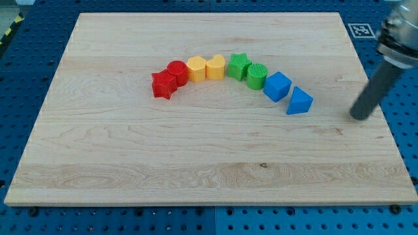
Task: Slide your hand towards the yellow blocks
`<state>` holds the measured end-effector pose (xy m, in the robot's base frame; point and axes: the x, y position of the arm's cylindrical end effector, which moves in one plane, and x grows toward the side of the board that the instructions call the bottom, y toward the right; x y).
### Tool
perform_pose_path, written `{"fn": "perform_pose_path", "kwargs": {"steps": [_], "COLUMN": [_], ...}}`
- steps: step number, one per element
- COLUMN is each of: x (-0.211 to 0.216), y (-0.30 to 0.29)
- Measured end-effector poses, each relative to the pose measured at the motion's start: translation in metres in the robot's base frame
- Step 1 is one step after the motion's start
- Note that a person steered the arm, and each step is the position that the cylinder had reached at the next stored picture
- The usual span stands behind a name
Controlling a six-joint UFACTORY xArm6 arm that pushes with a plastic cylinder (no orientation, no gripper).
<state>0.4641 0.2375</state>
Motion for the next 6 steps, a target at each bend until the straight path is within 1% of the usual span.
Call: {"fn": "perform_pose_path", "kwargs": {"steps": [1,2,3,4,5,6], "x": [-0.017,-0.003,0.044,0.053,0.038,-0.011], "y": [-0.019,-0.013,-0.01,-0.078,-0.172,-0.245]}}
